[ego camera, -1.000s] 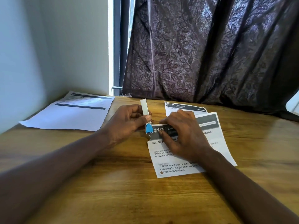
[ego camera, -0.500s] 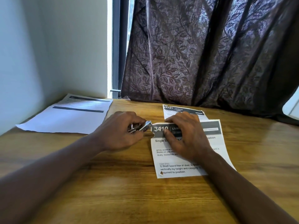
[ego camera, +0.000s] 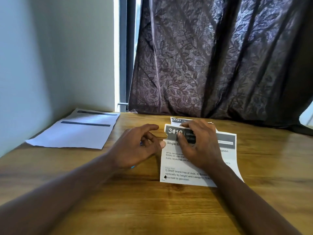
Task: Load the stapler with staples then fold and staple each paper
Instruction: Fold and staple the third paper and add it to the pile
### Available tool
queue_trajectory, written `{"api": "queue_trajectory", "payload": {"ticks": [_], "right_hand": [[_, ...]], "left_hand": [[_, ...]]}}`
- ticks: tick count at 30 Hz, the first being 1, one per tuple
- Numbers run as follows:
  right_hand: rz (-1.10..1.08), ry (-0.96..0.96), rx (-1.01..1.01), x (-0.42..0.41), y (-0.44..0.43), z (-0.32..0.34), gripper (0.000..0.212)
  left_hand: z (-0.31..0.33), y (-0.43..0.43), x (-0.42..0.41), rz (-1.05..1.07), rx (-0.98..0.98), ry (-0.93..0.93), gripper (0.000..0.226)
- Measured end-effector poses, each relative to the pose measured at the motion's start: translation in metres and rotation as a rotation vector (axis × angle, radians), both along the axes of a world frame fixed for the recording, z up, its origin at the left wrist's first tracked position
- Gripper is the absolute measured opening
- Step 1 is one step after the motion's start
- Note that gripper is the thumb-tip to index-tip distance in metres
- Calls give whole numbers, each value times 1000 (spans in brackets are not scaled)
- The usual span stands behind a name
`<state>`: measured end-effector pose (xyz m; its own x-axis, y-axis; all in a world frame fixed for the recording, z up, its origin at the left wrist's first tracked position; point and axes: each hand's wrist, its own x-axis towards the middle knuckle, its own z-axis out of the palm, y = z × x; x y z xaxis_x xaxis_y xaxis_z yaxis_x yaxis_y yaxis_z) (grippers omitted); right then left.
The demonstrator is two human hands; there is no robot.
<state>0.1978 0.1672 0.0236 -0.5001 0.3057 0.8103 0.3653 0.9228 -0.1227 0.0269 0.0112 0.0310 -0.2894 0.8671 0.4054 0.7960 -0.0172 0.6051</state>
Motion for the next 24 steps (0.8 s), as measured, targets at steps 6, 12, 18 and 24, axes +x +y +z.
{"api": "queue_trajectory", "payload": {"ticks": [6,12,18,24], "right_hand": [[-72,147,66,8,-1,11,36],[-500,504,-103,49,44,23,48],[-603,201,-607,68,89,1,60],[-662,-40,-742,66,105,-6,65]], "left_hand": [[8,11,24,-120,46,-370,36],[39,47,12,45,212,-585,20],[54,124,2,165,211,-755,19],[31,194,13,324,185,-624,6]]}}
